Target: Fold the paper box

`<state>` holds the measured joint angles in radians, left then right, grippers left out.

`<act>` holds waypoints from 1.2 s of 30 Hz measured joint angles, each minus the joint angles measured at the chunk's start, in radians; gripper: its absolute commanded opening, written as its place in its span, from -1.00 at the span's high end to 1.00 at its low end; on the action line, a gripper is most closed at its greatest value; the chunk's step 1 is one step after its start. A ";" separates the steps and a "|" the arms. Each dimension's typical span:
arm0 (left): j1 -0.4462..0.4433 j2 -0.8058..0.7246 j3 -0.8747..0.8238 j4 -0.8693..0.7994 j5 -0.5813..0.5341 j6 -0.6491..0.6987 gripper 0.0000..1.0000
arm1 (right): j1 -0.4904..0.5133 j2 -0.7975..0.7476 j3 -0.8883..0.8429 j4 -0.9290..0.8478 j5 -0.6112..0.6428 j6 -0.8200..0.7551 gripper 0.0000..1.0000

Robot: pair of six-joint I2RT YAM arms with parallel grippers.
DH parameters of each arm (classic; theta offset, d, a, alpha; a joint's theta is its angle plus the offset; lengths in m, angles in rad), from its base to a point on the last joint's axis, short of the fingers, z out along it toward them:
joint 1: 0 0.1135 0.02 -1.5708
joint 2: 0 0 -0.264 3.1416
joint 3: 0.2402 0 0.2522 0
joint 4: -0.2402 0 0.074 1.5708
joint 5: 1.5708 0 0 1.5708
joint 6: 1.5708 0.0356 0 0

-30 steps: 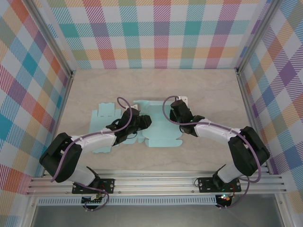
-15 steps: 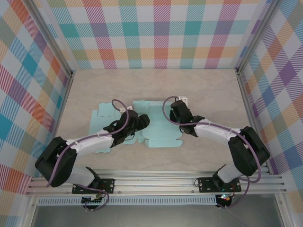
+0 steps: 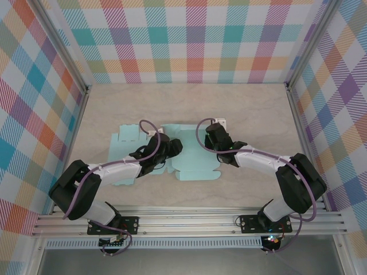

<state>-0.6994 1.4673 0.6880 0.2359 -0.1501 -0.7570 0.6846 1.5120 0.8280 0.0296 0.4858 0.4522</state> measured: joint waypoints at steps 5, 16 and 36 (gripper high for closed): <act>-0.003 0.000 0.002 0.036 -0.003 0.024 0.41 | 0.001 0.000 0.000 0.000 -0.002 0.005 1.00; -0.027 0.082 0.063 0.078 -0.009 0.050 0.48 | 0.021 0.018 0.000 0.008 -0.016 0.015 1.00; -0.032 -0.246 -0.004 -0.021 0.100 0.156 -0.17 | 0.027 0.051 0.000 0.004 0.031 0.089 1.00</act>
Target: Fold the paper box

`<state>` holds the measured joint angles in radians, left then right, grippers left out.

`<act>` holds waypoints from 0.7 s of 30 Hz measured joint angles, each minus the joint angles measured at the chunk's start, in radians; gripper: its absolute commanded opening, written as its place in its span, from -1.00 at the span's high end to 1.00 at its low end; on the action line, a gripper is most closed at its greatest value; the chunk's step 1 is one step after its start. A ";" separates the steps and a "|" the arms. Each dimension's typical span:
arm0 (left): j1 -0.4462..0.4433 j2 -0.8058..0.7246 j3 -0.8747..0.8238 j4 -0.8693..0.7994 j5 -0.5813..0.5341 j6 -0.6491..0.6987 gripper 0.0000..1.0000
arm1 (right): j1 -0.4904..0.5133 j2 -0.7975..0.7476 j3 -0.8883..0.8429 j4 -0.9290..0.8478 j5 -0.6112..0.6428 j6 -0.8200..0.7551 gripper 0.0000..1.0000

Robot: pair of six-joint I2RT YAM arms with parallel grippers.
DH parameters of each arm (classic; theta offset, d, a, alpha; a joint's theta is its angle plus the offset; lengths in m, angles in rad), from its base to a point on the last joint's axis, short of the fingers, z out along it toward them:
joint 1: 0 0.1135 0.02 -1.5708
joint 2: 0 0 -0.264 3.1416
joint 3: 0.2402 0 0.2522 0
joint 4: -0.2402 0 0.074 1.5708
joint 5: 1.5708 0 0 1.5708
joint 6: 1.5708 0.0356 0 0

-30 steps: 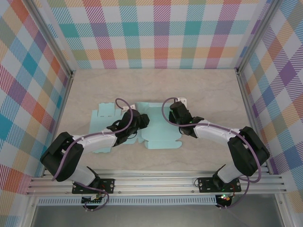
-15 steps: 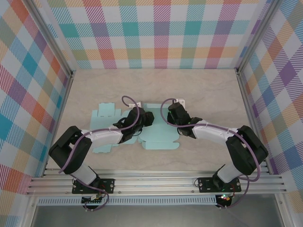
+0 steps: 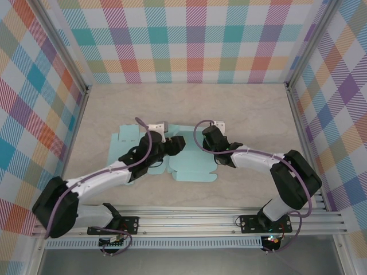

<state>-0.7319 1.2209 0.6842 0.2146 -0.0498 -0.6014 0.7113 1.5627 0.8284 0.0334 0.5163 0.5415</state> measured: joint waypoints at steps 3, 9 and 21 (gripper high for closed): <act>0.000 -0.112 -0.010 -0.066 -0.015 0.040 -0.31 | 0.000 0.000 0.000 0.000 0.000 0.002 1.00; 0.044 -0.256 0.035 -0.241 -0.190 0.138 -0.29 | 0.000 -0.006 0.000 -0.008 0.000 0.002 1.00; 0.359 0.066 0.080 -0.269 -0.185 0.173 -0.07 | 0.002 -0.050 0.000 -0.013 -0.019 -0.004 1.00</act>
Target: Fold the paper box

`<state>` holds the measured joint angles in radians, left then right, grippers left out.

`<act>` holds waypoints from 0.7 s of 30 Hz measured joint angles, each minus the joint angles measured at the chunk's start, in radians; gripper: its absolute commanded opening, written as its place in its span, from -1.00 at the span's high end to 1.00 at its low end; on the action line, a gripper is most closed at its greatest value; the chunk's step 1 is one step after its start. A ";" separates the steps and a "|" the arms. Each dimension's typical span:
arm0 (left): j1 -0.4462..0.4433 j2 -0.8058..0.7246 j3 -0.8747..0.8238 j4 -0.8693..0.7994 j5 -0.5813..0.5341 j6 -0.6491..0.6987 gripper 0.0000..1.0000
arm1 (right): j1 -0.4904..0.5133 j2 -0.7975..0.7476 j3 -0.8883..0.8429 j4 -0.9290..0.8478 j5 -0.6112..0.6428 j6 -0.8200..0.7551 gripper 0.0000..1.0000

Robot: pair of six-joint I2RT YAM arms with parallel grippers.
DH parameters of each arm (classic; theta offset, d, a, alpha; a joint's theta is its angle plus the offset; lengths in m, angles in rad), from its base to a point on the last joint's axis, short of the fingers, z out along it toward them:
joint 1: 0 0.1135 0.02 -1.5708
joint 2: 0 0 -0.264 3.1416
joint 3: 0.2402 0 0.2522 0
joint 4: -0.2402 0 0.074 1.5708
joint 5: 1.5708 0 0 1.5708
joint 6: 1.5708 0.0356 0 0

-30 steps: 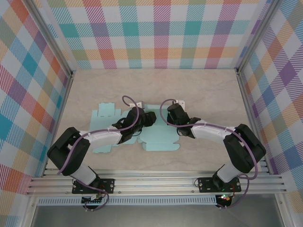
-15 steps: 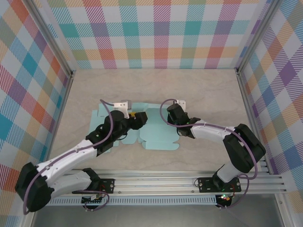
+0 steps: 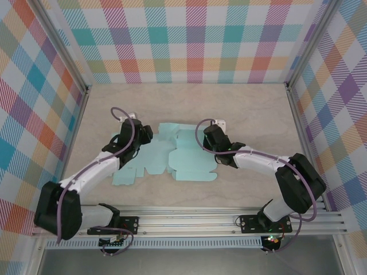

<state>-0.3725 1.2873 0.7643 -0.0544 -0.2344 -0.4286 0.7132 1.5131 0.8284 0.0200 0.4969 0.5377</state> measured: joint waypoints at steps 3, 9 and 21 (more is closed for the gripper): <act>0.024 0.076 0.000 0.043 0.044 0.020 -0.07 | 0.000 0.000 0.000 0.000 -0.001 -0.003 1.00; 0.027 0.169 0.023 0.135 0.200 0.066 0.04 | 0.000 0.000 0.000 -0.001 0.000 -0.003 1.00; -0.032 0.172 0.019 0.223 0.459 0.086 0.36 | -0.016 0.053 0.058 -0.022 0.000 -0.002 1.00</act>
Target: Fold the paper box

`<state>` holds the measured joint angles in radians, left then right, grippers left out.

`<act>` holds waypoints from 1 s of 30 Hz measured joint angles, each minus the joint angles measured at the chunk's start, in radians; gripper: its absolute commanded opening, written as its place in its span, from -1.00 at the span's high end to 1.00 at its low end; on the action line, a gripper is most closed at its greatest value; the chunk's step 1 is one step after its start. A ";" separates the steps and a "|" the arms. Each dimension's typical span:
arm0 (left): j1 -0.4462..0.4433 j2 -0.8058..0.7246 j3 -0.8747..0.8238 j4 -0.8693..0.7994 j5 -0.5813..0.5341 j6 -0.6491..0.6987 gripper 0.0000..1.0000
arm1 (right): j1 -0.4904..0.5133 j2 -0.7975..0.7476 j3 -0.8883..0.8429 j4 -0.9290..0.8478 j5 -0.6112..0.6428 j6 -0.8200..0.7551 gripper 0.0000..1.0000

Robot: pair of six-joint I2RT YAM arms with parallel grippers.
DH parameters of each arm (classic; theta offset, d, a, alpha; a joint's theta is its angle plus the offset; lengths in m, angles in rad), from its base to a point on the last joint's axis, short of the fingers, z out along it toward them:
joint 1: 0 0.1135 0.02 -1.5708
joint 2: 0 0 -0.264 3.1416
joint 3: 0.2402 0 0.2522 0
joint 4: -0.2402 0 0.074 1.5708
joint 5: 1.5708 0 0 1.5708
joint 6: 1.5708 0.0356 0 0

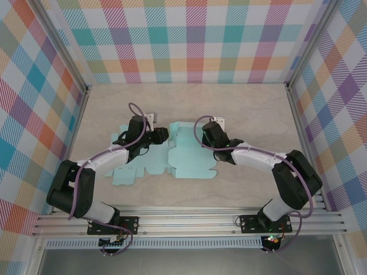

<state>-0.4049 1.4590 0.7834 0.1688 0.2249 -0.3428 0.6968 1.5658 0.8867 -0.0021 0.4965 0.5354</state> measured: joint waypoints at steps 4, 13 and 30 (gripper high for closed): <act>-0.030 -0.005 -0.016 0.013 0.026 0.000 0.40 | -0.005 0.019 0.010 -0.017 -0.003 0.000 1.00; -0.040 -0.025 -0.074 0.018 0.041 0.024 0.38 | -0.005 0.022 0.023 -0.023 -0.015 -0.020 1.00; -0.063 0.020 -0.035 0.018 0.134 0.179 0.26 | -0.010 0.022 0.023 -0.002 -0.076 -0.073 1.00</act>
<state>-0.4683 1.4788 0.7479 0.1871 0.3592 -0.1638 0.6868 1.5875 0.9092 -0.0040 0.4210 0.4625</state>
